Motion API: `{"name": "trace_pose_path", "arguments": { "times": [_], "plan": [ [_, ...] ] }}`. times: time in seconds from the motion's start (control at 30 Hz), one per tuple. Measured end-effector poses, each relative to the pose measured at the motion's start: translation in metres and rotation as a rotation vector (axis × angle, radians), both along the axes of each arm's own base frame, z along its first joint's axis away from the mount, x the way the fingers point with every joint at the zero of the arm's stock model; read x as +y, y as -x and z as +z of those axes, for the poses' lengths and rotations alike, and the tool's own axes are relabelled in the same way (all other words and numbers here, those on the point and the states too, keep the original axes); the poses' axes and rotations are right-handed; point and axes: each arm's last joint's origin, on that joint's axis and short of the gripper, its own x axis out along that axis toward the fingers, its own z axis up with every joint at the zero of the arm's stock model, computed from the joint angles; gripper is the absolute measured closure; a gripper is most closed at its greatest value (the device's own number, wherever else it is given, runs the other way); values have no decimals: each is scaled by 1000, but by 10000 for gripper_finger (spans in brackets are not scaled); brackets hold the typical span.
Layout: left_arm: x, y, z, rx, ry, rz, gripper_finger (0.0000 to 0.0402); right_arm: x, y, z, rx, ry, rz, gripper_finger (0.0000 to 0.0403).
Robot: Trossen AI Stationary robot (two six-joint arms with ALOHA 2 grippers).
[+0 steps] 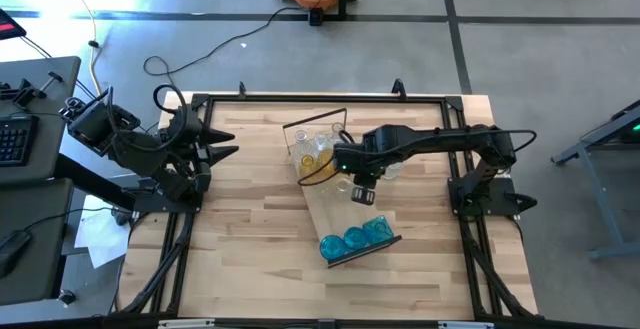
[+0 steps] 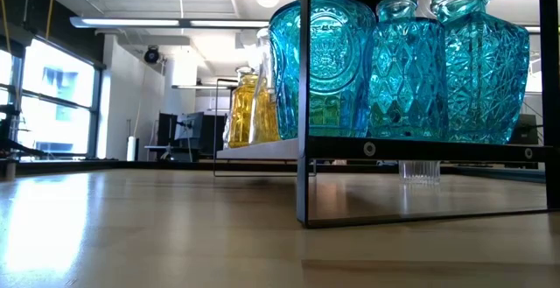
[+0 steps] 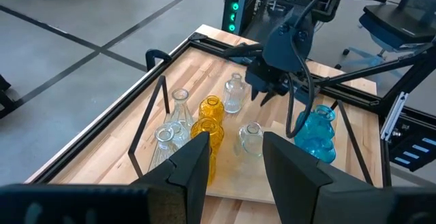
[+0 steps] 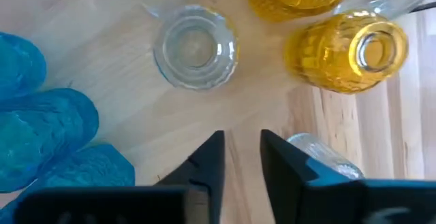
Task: Sort vases onto shelf
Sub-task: Put the transparent crystal vase on the shelf aligned with the other transparent crystal vase
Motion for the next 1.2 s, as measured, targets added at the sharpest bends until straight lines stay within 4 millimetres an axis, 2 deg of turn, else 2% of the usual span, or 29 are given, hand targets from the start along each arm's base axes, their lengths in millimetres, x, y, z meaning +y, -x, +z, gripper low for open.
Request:
{"name": "trace_pose_path", "arguments": {
  "times": [0.2,0.43,0.57,1.2],
  "plan": [
    [0,0,0,0,0,0,275,1,0,-19,26,-16,17,396],
    [-1,-1,0,5,12,-9,275,0,2,-35,65,-21,11,401],
    [-1,-1,0,7,8,-12,275,1,-3,-40,9,-55,13,401],
    [-1,-1,0,10,0,-15,275,3,-15,-38,-115,-100,22,403]
  ]
}}
